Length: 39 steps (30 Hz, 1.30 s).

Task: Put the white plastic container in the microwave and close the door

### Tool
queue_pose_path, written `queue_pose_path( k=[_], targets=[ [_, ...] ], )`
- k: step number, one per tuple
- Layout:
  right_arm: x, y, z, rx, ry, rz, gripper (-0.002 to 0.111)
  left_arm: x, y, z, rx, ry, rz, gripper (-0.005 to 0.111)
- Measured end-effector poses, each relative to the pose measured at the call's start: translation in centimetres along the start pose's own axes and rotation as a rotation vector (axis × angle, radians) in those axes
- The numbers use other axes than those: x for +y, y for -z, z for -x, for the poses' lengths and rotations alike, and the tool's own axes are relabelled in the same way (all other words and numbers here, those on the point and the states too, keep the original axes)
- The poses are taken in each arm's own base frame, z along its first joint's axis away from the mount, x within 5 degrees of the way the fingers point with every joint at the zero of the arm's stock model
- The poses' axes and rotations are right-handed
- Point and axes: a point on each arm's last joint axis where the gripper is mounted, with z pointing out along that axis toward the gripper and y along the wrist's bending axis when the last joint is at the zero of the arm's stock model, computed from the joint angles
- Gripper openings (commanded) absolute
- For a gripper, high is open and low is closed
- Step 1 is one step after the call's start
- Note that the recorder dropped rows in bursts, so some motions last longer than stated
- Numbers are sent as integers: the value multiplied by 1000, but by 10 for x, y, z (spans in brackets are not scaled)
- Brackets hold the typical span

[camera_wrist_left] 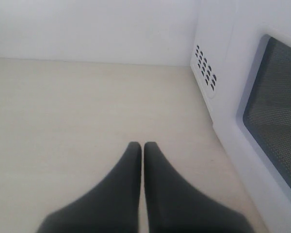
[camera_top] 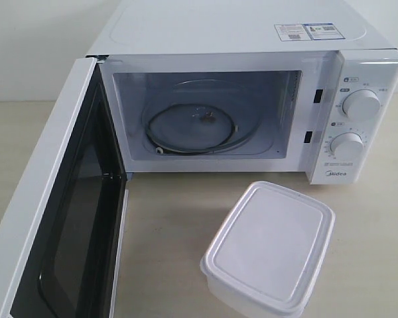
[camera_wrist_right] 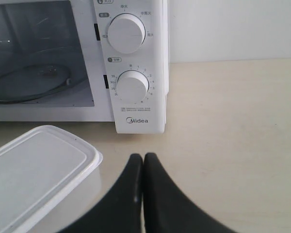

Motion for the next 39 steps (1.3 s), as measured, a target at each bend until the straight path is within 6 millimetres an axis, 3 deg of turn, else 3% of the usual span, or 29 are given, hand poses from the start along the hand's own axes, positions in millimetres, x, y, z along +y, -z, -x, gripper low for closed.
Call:
queue_pose_path(
  k=[18, 30, 33, 39],
  targets=[
    [0, 0, 3, -35, 0, 1, 0, 0, 0, 0, 0, 0, 0, 4],
    [1, 13, 46, -530, 27, 7, 0, 0, 0, 0, 0, 0, 0, 4],
    [2, 16, 53, -563, 54, 1, 0, 0, 0, 0, 0, 0, 0, 4],
    [4, 12, 86, -540, 106, -15, 0, 0, 0, 0, 0, 0, 0, 4]
  ],
)
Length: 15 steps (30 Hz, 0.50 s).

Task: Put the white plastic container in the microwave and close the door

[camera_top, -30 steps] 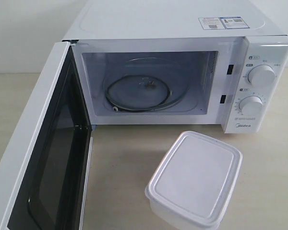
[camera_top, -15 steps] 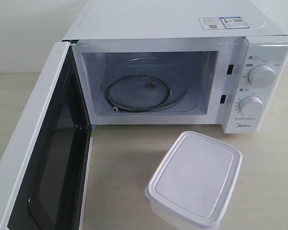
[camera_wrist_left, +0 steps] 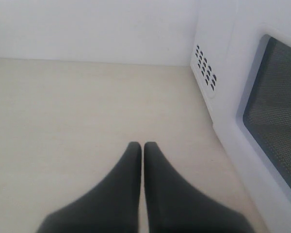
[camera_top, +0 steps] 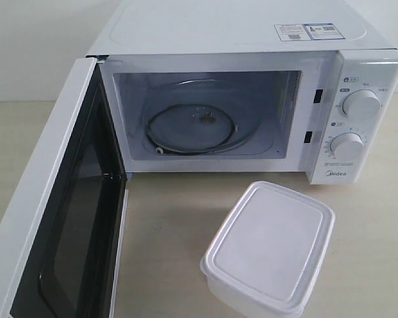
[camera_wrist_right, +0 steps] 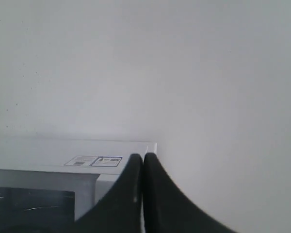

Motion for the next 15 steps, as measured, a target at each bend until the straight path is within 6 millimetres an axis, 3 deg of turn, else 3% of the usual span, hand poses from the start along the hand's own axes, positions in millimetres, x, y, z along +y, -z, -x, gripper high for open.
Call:
queue_pose_path(
  k=[4, 8, 15],
  targets=[
    [0, -28, 5, 102, 30, 4, 0, 0, 0, 0, 0, 0, 0, 4],
    [1, -57, -5, 205, 49, 7, 0, 0, 0, 0, 0, 0, 0, 4],
    [1, -82, -21, 224, 55, 0, 0, 0, 0, 0, 0, 0, 0, 4]
  ],
)
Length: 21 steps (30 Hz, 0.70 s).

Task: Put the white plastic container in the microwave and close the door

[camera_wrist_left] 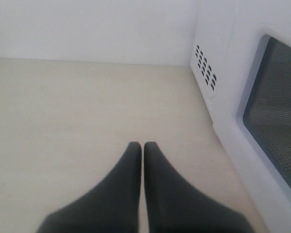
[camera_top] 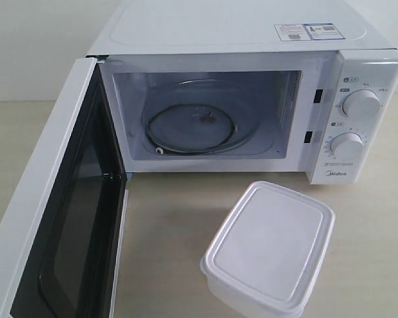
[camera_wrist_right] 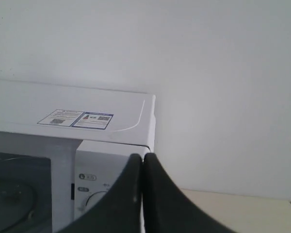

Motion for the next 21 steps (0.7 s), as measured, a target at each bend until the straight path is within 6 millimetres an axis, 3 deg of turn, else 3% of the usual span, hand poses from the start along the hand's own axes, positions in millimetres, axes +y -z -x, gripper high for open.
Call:
queue_pose_path(
  k=[21],
  targets=[
    [-1, -11, 5, -94, -25, -14, 0, 0, 0, 0, 0, 0, 0, 4]
  ],
)
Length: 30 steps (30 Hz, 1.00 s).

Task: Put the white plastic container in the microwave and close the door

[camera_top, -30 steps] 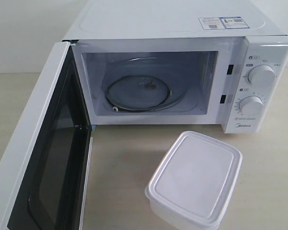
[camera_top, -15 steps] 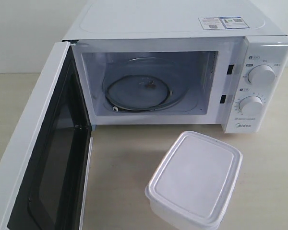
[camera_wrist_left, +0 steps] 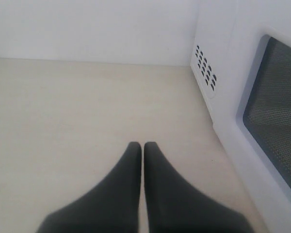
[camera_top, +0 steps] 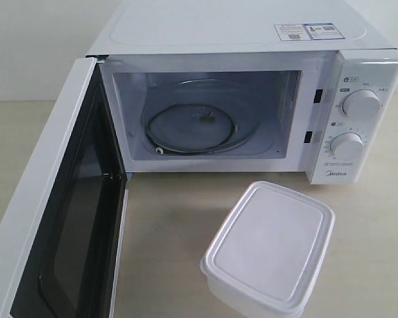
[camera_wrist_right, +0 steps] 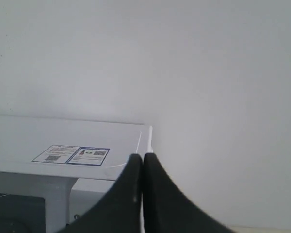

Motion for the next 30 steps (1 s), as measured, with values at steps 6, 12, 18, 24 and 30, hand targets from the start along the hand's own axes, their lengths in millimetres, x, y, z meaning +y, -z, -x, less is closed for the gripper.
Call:
queue_pose_path(
  k=[6, 12, 18, 24, 30],
  targets=[
    [2, -15, -23, 114, 0, 5, 0, 0, 0, 0, 0, 0, 0, 4],
    [4, -28, -54, 233, 8, 16, 0, 0, 0, 0, 0, 0, 0, 4],
    [8, -17, -88, 317, -26, 41, 0, 0, 0, 0, 0, 0, 0, 4],
    [15, 1, -123, 423, -27, 111, 0, 0, 0, 0, 0, 0, 0, 4],
    [19, 3, -157, 501, -41, 132, 0, 0, 0, 0, 0, 0, 0, 4]
  ],
)
